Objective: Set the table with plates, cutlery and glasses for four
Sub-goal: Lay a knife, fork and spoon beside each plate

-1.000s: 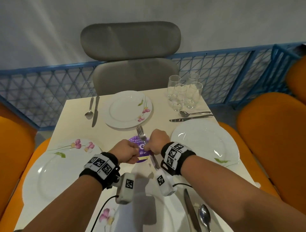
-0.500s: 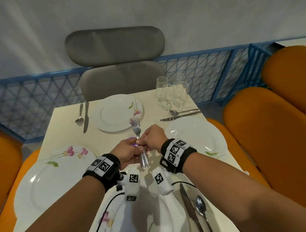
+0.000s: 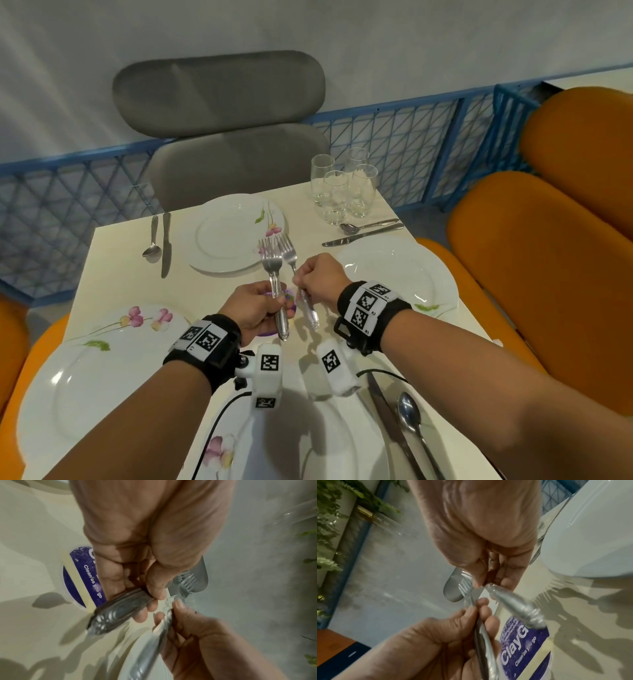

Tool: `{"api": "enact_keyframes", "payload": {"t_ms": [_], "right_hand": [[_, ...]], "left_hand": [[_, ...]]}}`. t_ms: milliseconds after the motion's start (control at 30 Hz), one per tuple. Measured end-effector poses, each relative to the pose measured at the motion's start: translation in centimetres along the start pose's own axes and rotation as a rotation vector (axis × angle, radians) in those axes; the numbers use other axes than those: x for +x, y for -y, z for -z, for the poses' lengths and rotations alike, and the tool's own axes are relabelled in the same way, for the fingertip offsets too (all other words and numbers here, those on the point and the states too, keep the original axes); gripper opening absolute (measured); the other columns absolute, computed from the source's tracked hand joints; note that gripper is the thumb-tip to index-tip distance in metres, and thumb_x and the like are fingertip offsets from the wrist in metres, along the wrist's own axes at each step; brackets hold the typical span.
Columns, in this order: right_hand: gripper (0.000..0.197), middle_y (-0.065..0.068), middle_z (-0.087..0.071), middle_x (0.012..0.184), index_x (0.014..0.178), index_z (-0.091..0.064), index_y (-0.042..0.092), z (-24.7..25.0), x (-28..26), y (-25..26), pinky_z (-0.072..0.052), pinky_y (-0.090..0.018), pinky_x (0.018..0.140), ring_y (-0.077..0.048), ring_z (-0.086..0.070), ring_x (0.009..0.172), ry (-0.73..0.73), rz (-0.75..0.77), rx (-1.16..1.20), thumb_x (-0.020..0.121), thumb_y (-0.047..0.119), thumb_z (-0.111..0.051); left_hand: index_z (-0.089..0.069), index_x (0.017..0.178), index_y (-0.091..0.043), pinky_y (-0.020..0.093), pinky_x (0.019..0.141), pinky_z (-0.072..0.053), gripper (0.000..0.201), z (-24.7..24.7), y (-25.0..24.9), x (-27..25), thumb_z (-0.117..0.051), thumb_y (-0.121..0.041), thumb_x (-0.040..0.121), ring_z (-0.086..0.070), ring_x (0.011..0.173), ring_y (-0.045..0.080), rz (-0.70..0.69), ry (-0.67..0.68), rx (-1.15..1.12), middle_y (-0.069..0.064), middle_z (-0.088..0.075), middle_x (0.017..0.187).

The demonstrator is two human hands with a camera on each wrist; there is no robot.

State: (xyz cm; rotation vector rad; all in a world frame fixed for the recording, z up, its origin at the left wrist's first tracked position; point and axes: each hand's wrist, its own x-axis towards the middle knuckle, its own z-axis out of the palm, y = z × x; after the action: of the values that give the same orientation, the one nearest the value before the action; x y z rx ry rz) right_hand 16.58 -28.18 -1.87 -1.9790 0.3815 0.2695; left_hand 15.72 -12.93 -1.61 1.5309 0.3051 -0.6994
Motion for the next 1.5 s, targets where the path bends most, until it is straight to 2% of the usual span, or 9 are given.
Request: {"api": "enact_keyframes", "payload": {"t_ms": [100, 233, 333, 500, 633, 833, 1033, 1233, 1500], "right_hand": [[0.02, -0.009, -0.058, 0.077, 0.073, -0.054, 0.011, 1.9, -0.4, -1.2, -0.055, -0.036, 0.066, -0.023, -0.062, 0.062, 0.025, -0.006, 0.057, 0.091, 0.001, -0.052], [0.011, -0.01, -0.061, 0.083, 0.09, -0.062, 0.012, 5.9, -2.9, -4.3, -0.057, -0.039, 0.064, -0.023, -0.06, 0.063, 0.035, -0.008, -0.122, 0.089, 0.004, -0.053], [0.015, -0.003, -0.066, 0.077, 0.1, -0.068, 0.006, 9.5, -5.5, -6.9, -0.048, -0.019, 0.04, -0.006, -0.06, 0.048, 0.141, 0.04, -0.315, 0.09, 0.004, -0.057], [0.021, 0.024, -0.059, 0.077, 0.099, -0.078, 0.015, 14.2, -7.9, -12.0, -0.034, 0.0, 0.062, 0.01, -0.055, 0.07, 0.212, 0.181, -0.705, 0.082, 0.011, -0.066], [0.019, 0.005, -0.071, 0.08, 0.097, -0.078, 0.02, 16.1, -8.8, -14.9, -0.037, -0.014, 0.058, 0.0, -0.056, 0.065, 0.326, 0.238, -0.84, 0.084, 0.022, -0.065], [0.025, -0.001, -0.069, 0.097, 0.11, -0.073, 0.025, 16.6, -9.0, -17.5, -0.05, -0.034, 0.079, -0.023, -0.059, 0.096, 0.343, 0.351, -1.082, 0.091, 0.024, -0.056], [0.019, -0.005, -0.07, 0.086, 0.095, -0.077, 0.017, 16.9, -8.7, -19.4, -0.051, -0.035, 0.065, -0.03, -0.064, 0.086, 0.238, 0.514, -1.132, 0.09, 0.023, -0.06], [0.017, -0.004, -0.07, 0.084, 0.091, -0.076, 0.017, 16.8, -7.9, -20.9, -0.054, -0.035, 0.059, -0.03, -0.065, 0.082, 0.233, 0.574, -1.161, 0.089, 0.025, -0.062], [0.024, -0.003, -0.069, 0.104, 0.108, -0.071, 0.018, 16.9, -7.2, -20.8, -0.053, -0.038, 0.076, -0.027, -0.062, 0.099, 0.281, 0.505, -1.186, 0.095, 0.026, -0.052]], "left_hand": [[-0.061, 0.112, -0.002, 0.03, 0.057, -0.059, 0.026, 0.5, 0.0, -0.1, -0.052, 0.01, 0.09, -0.068, 0.067, 0.026, -0.003, -0.013, 0.037, 0.017, -0.066, 0.083], [-0.061, 0.115, -0.007, 0.038, 0.07, -0.058, 0.029, 1.3, 0.3, -0.2, -0.055, 0.007, 0.09, -0.066, 0.079, 0.029, -0.006, -0.019, 0.092, 0.017, -0.066, 0.089], [-0.061, 0.112, -0.005, 0.041, 0.077, -0.055, 0.025, 2.0, 0.5, -0.3, -0.056, 0.007, 0.09, -0.065, 0.085, 0.032, -0.016, -0.042, 0.12, 0.018, -0.067, 0.089], [-0.062, 0.103, -0.003, 0.043, 0.077, -0.054, 0.019, 2.2, 0.7, -0.7, -0.053, 0.008, 0.091, -0.064, 0.081, 0.032, -0.042, -0.06, 0.155, 0.019, -0.064, 0.086], [-0.062, 0.102, -0.004, 0.043, 0.076, -0.054, 0.02, 1.7, 0.6, -0.8, -0.052, 0.009, 0.091, -0.062, 0.08, 0.033, -0.061, -0.065, 0.163, 0.019, -0.063, 0.086], [-0.061, 0.096, -0.005, 0.035, 0.065, -0.06, 0.018, 0.2, 0.4, -0.7, -0.05, 0.009, 0.091, -0.062, 0.078, 0.031, -0.065, -0.058, 0.166, 0.018, -0.062, 0.085], [-0.062, 0.1, -0.009, 0.028, 0.054, -0.059, 0.023, -1.3, 0.5, -0.4, -0.05, 0.009, 0.091, -0.063, 0.079, 0.031, -0.044, -0.053, 0.165, 0.018, -0.063, 0.088], [-0.063, 0.113, -0.003, 0.055, 0.098, -0.046, 0.027, -2.2, 0.5, 0.1, -0.052, 0.007, 0.091, -0.062, 0.107, 0.044, -0.041, -0.047, 0.195, 0.029, -0.064, 0.114], [-0.061, 0.117, -0.003, 0.057, 0.102, -0.042, 0.029, -2.8, 0.5, -0.1, -0.052, 0.004, 0.091, -0.06, 0.113, 0.043, -0.04, -0.054, 0.216, 0.028, -0.064, 0.117]]}}
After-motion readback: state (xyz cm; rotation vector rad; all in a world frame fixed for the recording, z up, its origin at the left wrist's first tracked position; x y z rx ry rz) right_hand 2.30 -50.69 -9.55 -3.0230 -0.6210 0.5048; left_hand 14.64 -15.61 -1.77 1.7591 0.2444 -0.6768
